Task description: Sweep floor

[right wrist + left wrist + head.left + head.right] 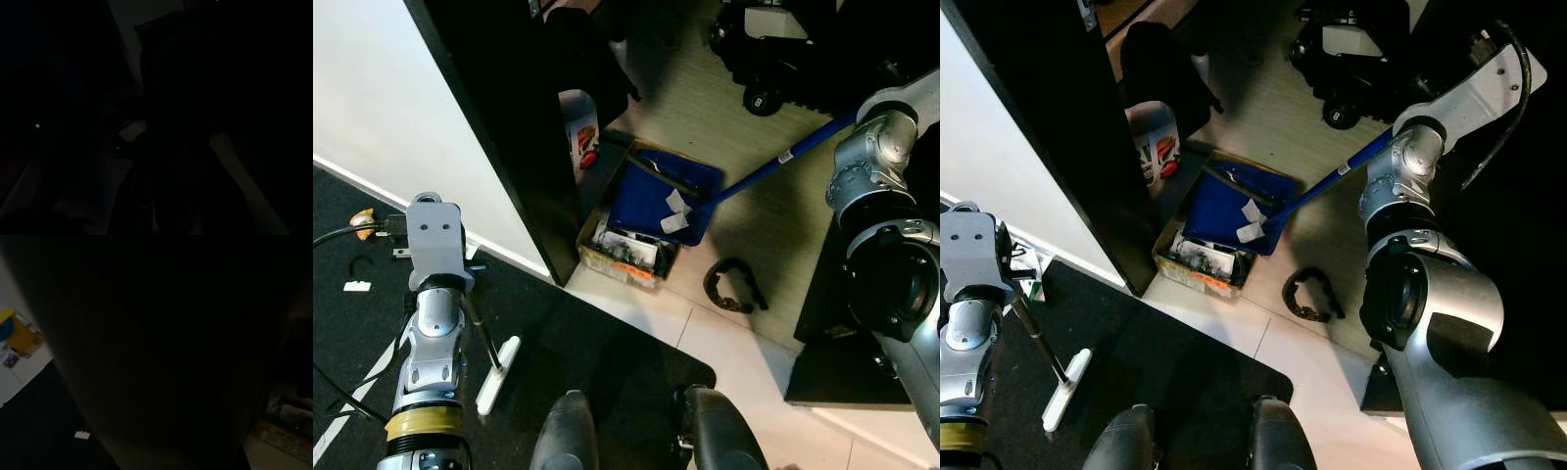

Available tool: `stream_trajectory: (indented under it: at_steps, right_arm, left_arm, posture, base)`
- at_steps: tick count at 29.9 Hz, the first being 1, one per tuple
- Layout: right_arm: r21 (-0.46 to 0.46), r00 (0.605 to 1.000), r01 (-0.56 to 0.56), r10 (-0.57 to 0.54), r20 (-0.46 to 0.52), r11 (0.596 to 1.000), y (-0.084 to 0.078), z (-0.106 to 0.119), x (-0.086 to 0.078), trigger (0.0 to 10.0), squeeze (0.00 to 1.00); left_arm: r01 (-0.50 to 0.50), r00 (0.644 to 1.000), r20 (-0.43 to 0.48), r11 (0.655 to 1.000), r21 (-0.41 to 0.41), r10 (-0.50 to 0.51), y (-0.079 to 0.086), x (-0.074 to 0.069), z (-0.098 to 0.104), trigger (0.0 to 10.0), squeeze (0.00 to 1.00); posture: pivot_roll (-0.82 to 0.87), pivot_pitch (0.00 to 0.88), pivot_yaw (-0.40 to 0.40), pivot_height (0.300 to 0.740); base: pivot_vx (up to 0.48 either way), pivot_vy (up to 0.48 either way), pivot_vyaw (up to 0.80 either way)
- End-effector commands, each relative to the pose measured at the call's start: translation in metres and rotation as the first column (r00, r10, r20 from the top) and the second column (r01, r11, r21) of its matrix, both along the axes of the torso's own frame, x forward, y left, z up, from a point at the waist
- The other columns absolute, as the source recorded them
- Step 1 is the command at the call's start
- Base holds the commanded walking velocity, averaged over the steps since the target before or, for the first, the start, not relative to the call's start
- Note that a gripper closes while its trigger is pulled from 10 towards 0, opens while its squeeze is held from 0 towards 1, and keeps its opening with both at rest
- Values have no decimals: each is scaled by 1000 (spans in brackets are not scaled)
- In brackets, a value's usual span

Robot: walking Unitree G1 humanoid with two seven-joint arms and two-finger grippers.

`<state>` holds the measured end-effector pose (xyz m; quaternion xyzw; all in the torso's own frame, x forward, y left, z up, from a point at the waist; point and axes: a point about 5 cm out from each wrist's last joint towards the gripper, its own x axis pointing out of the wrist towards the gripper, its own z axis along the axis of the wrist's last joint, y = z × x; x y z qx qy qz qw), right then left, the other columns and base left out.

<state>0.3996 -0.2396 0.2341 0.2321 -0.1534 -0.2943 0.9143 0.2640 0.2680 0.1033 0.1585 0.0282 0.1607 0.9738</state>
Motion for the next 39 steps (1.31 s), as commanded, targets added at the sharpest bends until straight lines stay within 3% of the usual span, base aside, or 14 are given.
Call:
stream_trajectory:
  at_steps: [1,12,16,19,26,36,39]
  right_arm:
    - [21,997,37,-38,62,999,-6,9,-2,10000,0]
    - [30,997,43,-45,66,999,-7,8,-3,10000,0]
    - [32,997,48,-50,65,998,-8,7,-4,10000,0]
    - [35,996,51,-53,65,998,-10,7,-4,10000,0]
    - [33,996,60,-62,60,998,-12,5,-5,10000,0]
    - [11,997,60,-60,50,998,-13,5,-5,10000,0]
    - [-20,999,44,-43,32,999,-10,7,-3,10000,0]
  left_arm:
    - [8,1000,-2,999,41,-8,4,-2,1,10000,0]
    - [21,1000,1,999,48,-21,3,-3,2,10000,0]
    - [17,999,45,999,44,-19,2,-2,5,10000,0]
    - [56,998,-7,997,56,-56,-2,0,1,10000,0]
    - [91,996,-5,994,66,-91,-8,1,1,10000,0]
    - [78,997,-4,995,61,-78,-9,0,0,10000,0]
    - [61,998,14,998,28,-61,-9,-8,-1,10000,0]
  posture:
    - [89,87,-63,731]
    - [90,75,-57,731]
    - [90,72,-56,731]
    - [91,69,-54,731]
    - [89,65,-54,731]
    - [91,73,-60,731]
    - [97,111,-83,731]
  base:
    - [480,0,0]
    - [480,0,0]
    - [0,0,0]
    - [0,0,0]
    - [0,0,0]
    - [0,-466,0]
    - [0,0,0]
